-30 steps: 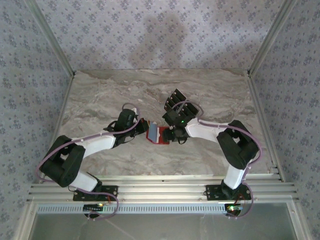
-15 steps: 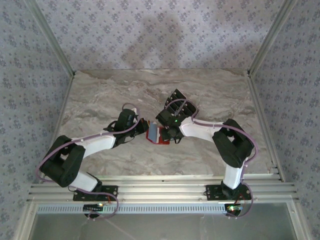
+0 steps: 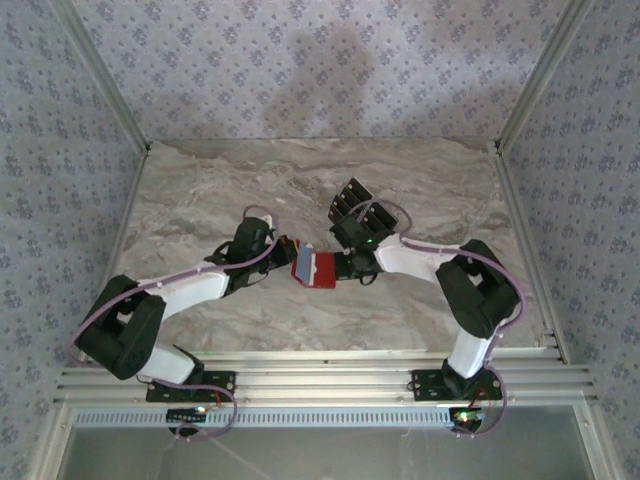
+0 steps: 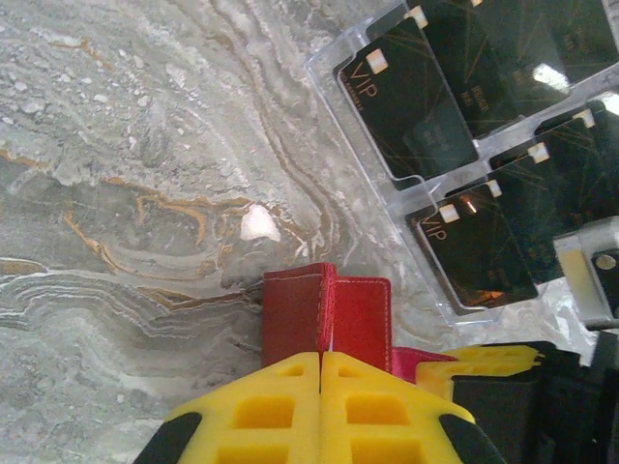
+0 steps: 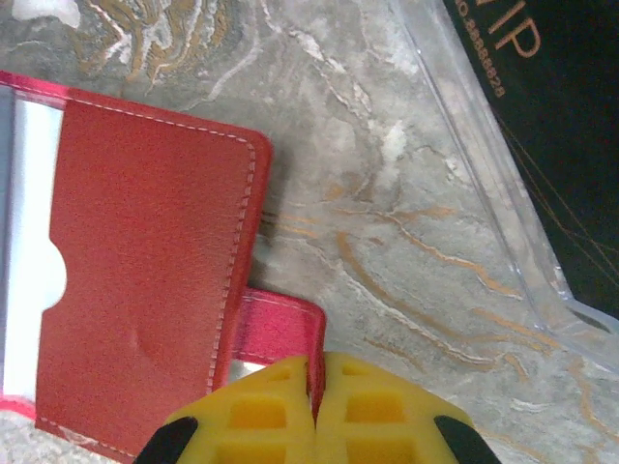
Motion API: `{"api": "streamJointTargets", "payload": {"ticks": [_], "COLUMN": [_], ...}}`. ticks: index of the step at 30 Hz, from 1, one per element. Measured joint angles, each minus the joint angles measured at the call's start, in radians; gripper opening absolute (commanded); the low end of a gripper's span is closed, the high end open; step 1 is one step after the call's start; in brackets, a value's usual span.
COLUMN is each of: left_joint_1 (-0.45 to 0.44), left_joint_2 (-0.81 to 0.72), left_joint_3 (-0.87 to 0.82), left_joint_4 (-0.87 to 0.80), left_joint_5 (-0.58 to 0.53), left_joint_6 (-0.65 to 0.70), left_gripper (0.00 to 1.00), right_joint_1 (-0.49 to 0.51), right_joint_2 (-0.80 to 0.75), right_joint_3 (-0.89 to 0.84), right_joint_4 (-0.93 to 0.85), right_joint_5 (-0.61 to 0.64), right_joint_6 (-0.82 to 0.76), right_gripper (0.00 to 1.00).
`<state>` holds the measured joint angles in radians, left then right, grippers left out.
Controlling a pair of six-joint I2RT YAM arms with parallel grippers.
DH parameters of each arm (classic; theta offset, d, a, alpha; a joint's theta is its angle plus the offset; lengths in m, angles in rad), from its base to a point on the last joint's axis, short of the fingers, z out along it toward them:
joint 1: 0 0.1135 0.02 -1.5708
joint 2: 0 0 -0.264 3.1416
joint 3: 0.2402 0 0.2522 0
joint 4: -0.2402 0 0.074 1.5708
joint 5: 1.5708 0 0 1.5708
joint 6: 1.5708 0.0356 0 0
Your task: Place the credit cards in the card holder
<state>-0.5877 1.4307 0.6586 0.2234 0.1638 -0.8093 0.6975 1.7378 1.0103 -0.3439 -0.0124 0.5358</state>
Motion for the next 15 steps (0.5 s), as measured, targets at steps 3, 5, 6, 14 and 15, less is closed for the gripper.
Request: {"api": "streamJointTargets", "payload": {"ticks": [3,5,6,14,15], "left_joint_1": [-0.017,-0.034,-0.045,-0.095,-0.095], "left_joint_2": [-0.012,-0.009,-0.004,0.085,0.089], "left_joint_3": [0.006,0.018,0.026,0.074,0.074], "left_joint_4": [0.0,0.0,0.003,0.022,0.021], "left_joint_5": [0.0,0.0,0.0,-0.004,-0.006], "left_joint_6": [-0.003,-0.003,-0.004,-0.011,-0.011], "left_gripper": [0.0,0.0,0.0,0.0,0.0], "right_joint_1": [-0.056,-0.087,-0.099,-0.111,-0.111], "right_joint_2": [-0.014,-0.014,-0.014,-0.014,-0.014], "right_joint_3": [-0.061,-0.089,-0.1,-0.113,-0.114], "right_joint_4": [0.089,0.135,0.156,0.225,0.228], "right_joint_5": [-0.099,-0.153,-0.179,-0.257,-0.259], "right_joint_6": [0.025,0.044,0.051,0.071,0.074], "right_gripper": [0.0,0.0,0.0,0.0,0.0]}}
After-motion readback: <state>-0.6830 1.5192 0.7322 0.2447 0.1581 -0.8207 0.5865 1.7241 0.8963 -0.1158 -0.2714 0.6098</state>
